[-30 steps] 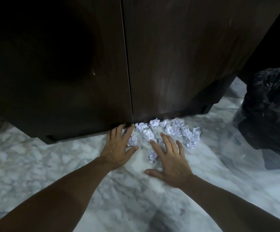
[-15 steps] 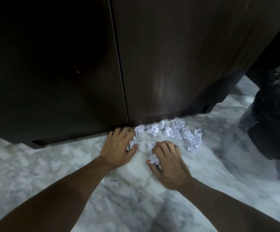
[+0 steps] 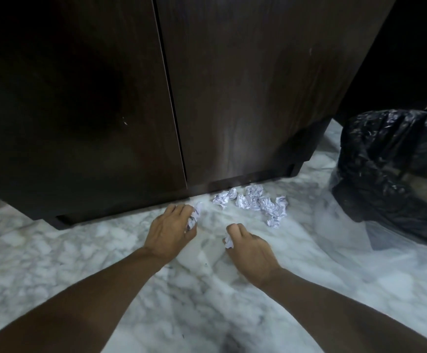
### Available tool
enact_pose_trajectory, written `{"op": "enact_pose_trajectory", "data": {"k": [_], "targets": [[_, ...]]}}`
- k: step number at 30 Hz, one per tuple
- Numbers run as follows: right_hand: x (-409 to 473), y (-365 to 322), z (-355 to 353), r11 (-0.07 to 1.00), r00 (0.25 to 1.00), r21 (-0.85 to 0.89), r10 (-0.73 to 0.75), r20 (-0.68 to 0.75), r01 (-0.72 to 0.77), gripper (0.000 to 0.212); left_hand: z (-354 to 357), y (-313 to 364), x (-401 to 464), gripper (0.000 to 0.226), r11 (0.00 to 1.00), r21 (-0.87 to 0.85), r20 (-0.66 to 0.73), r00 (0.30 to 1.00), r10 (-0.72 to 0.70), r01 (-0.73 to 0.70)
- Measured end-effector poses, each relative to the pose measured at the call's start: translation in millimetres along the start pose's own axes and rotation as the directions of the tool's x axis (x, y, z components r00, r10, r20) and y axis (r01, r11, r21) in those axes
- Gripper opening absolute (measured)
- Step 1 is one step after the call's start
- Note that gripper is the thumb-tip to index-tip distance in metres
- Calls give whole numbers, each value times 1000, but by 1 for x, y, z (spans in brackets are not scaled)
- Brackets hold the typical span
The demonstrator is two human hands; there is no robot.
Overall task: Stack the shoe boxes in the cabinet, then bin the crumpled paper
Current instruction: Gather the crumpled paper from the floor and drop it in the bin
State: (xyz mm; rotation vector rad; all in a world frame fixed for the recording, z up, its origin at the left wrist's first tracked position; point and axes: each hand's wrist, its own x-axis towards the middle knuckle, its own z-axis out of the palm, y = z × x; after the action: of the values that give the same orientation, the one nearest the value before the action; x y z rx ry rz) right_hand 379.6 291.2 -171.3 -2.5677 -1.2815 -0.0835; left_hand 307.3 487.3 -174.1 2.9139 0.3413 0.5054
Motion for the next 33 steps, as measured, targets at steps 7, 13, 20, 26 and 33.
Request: {"op": "enact_pose_trajectory", "data": {"k": [7,13,20,26,33], "targets": [[-4,-1,-116,952,985,289,134,-106,-98,25,-60,74,36,35,973,-225,-150,988,19,-53],[-20,29,-229,920,856,376,277,-437,-106,24,-114,178,99,22,895,-424,-289,957,10,-137],[-56,131,-282,734,595,491,673,-439,-469,25,-132,298,138,28,811,-564,-176,982,64,-154],[-85,168,-290,541,552,543,818,-162,-642,54,-112,341,141,77,821,-568,200,958,207,-59],[-88,167,-300,586,544,514,801,-249,-627,32,-111,334,139,19,899,-436,168,980,109,-25]]}}
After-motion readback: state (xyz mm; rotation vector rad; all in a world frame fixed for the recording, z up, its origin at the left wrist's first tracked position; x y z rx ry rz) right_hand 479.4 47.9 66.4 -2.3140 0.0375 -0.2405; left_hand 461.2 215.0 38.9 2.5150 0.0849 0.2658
